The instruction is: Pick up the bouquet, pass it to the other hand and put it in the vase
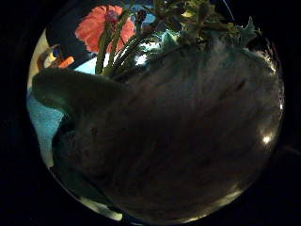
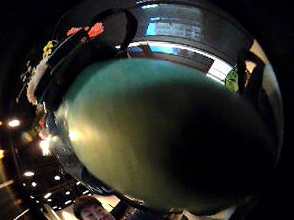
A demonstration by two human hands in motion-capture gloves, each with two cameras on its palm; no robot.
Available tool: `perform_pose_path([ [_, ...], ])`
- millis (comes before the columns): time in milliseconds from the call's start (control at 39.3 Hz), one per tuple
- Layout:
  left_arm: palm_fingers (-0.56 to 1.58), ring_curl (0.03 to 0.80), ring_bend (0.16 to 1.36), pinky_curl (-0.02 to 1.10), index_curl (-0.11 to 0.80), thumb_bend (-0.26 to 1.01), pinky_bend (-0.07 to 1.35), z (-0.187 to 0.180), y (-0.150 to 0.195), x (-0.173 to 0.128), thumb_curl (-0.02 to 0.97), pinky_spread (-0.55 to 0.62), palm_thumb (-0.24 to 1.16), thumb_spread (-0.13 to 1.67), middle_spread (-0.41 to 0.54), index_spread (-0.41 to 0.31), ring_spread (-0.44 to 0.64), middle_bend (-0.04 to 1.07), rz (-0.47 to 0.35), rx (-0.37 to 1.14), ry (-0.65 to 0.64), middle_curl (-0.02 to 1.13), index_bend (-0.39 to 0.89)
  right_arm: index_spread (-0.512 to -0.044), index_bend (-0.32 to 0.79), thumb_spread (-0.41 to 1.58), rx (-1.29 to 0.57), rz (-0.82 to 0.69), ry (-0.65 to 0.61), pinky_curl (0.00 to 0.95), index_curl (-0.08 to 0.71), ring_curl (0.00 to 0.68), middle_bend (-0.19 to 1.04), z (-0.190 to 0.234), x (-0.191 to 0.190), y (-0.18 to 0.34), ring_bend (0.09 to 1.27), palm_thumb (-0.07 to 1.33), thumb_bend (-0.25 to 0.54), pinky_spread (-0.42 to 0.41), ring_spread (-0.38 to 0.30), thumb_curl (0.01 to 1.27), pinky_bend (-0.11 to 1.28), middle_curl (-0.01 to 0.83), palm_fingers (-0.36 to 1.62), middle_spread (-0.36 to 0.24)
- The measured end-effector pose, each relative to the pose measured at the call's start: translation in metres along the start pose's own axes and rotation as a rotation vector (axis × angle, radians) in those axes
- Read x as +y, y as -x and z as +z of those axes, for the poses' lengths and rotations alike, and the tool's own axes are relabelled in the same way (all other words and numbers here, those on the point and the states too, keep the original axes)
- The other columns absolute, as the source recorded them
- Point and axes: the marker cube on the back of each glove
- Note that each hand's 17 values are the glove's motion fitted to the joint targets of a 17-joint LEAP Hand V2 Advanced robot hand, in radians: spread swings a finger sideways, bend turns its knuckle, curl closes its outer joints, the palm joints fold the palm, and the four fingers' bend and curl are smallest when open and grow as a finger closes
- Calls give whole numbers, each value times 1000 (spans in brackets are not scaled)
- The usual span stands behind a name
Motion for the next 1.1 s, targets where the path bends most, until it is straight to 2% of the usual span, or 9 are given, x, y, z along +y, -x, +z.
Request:
perform_pose_path([
  [127,1437,491,811,505,582,-27,610,-11,-37,-15,636,-411,841,518,-342,-378,-376,736,31,1,-60,594,602,-227,295,596,98,-172,64,460,565,483,635,-20,-7,25,815,839,-55,-303,-196,642,652,522,1160,-145],
  [153,1432,493,816,506,584,-27,611,-13,-44,-19,641,-410,841,513,-342,-379,-376,741,33,-2,-67,596,607,-240,244,628,131,-157,75,460,547,464,576,-25,-7,27,766,842,-44,-283,-210,638,671,502,1053,-158],
  [229,1421,499,826,510,591,-29,622,-19,-54,-33,656,-410,840,500,-342,-381,-375,753,37,-30,-108,601,617,-251,163,704,230,-48,102,443,520,441,494,-41,-7,27,703,803,-47,-264,-224,621,655,474,1039,-169],
  [331,1407,503,832,514,598,-30,628,-29,-69,-49,672,-409,839,488,-342,-383,-374,767,57,-80,-197,605,630,-261,111,825,278,-5,154,426,474,413,403,-57,-11,21,634,754,-44,-214,-215,589,616,443,1009,-199],
  [458,1398,505,836,516,605,-30,633,-40,-76,-67,691,-406,836,479,-341,-379,-372,778,83,-134,-284,607,639,-281,111,953,283,22,149,420,448,401,321,-77,-14,18,557,685,-43,-116,-187,543,551,420,783,-193],
  [560,1393,506,838,517,609,-30,637,-48,-70,-80,704,-405,838,467,-340,-378,-371,785,53,-128,-312,608,643,-290,130,1016,292,22,107,394,421,380,243,-93,-14,16,519,655,-35,-60,-150,515,505,395,699,-172],
  [815,1386,506,841,517,615,-32,645,-69,-53,-107,732,-410,830,454,-337,-377,-370,790,26,-133,-436,604,645,-300,142,1097,364,57,65,356,385,349,174,-121,-14,7,459,643,-22,10,-109,477,457,365,708,-162],
  [840,1385,507,842,515,614,-33,643,-72,-51,-109,734,-408,827,450,-337,-376,-369,791,28,-138,-453,604,642,-304,136,1099,373,64,53,347,377,336,154,-125,-16,5,430,646,-20,27,-100,475,440,358,621,-146],
  [1095,1380,502,828,508,617,-34,639,-86,-37,-127,753,-405,822,433,-334,-374,-371,795,18,-173,-525,601,644,-311,128,1123,363,119,-11,347,350,338,163,-155,-28,-7,427,635,-23,88,-82,452,447,337,590,-155],
])
